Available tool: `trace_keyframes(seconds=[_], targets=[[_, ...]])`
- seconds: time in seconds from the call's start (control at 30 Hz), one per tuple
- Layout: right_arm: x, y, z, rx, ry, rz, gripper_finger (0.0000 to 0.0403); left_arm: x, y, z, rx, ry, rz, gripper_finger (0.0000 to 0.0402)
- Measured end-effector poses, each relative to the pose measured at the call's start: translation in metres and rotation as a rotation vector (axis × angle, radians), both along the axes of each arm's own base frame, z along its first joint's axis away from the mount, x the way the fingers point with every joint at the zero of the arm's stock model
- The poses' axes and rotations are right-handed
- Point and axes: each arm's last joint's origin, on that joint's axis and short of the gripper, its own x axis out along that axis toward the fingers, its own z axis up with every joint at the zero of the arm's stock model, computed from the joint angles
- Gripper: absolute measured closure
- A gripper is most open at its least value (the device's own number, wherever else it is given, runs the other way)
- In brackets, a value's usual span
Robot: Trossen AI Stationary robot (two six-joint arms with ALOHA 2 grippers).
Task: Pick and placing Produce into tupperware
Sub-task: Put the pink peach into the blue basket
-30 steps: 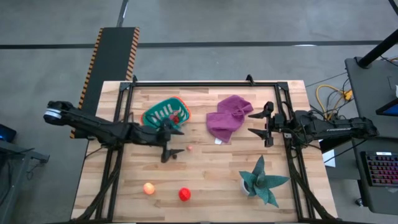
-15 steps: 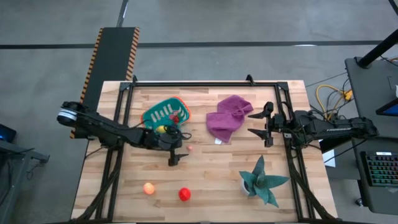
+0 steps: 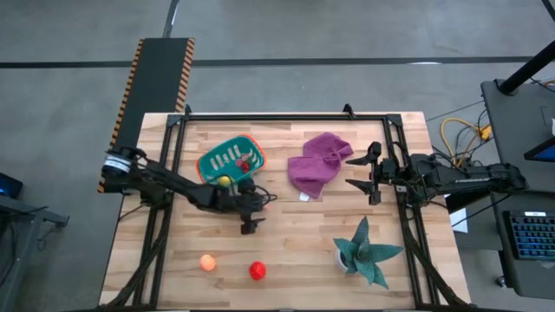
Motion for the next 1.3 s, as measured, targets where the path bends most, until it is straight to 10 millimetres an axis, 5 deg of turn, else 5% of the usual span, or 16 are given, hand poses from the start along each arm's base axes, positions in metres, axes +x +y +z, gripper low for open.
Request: trace_keyframes(seconds=[0.83,1.3], targets=[[0.0,0.0,0.0,-0.004,0.0,-0.001,0.0142,0.007,0.003,-0.021,0.075,0.027,0.073,0.0066],[0.0,0.0,0.0,-0.003,0.0,-0.001,0.0143,0.007,0.003,-0.021,0.078,0.028,0.073,0.02]])
